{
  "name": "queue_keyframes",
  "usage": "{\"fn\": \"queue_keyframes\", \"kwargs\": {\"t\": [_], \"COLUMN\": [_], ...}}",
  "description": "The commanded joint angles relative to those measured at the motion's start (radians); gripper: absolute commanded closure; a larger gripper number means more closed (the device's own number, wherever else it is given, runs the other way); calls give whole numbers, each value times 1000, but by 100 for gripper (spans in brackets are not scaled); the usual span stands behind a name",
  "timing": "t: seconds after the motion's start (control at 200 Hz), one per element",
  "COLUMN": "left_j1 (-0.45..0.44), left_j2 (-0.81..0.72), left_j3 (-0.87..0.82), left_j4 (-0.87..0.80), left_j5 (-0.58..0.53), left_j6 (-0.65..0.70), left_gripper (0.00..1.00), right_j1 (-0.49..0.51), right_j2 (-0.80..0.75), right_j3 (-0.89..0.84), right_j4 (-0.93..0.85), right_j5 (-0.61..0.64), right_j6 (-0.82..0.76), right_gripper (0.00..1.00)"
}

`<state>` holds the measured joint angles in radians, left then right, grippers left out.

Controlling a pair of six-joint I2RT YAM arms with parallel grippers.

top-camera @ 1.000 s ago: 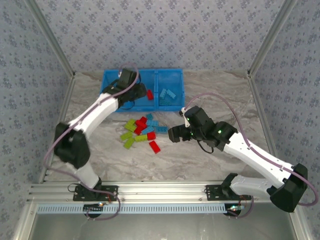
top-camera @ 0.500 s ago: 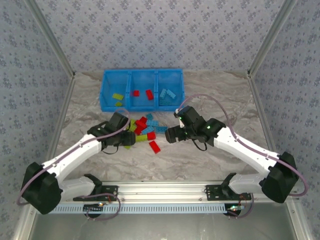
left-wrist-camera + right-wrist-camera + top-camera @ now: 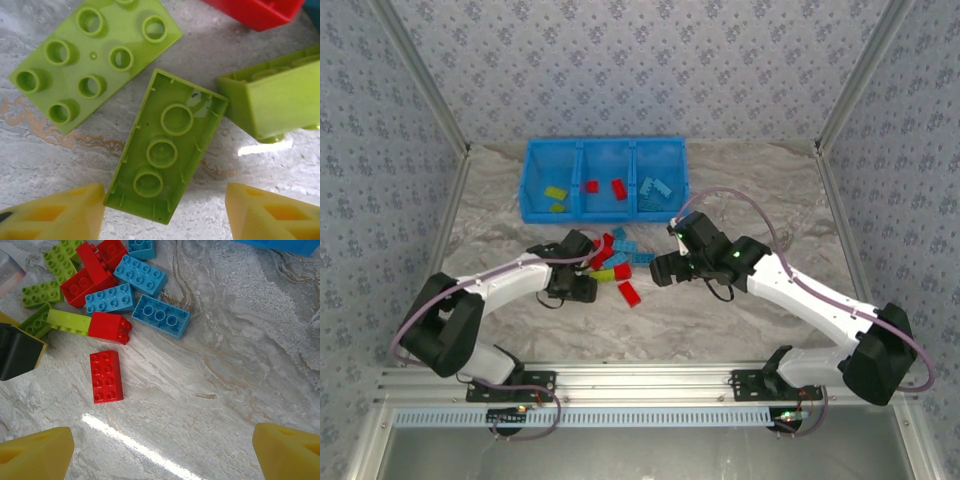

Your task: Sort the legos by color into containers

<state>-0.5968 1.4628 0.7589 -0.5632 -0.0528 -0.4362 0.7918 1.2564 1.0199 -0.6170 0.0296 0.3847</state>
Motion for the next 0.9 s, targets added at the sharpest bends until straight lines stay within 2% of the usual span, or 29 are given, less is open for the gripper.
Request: {"fn": "queue_keyframes", "kwargs": {"t": [0.0,0.185,0.39,0.515,0.68,0.77,0.894], "left_j1": [-1,-2,-2,-4,-8,40,196], "left_j2": [30,49,18,-66,-271,-322,-277], "left_j3": [34,32,24,14,33,78,151], "left_j4": [15,26,31,2,-30,-22,55], "left_j5": [-26,-32,25,56,45,-8,-22], "left_j6": [16,7,4,-20,-69,-81,-62], "left_gripper": [41,54,66,70,72,74,76], "right_j1": [-3,0,3,6,14,26,38], "right_j2": [-24,-28,-29,-33,-37,-38,-39], "right_j3": [18,22,25,25,25,25,31], "right_j4": [-24,-26,-28,-28,5,47,73], "right_j5": [9,7,7,4,-25,-38,-28], "right_j6": [1,3,6,7,0,-6,-7], "right_gripper": [5,5,5,5,5,5,5]}}
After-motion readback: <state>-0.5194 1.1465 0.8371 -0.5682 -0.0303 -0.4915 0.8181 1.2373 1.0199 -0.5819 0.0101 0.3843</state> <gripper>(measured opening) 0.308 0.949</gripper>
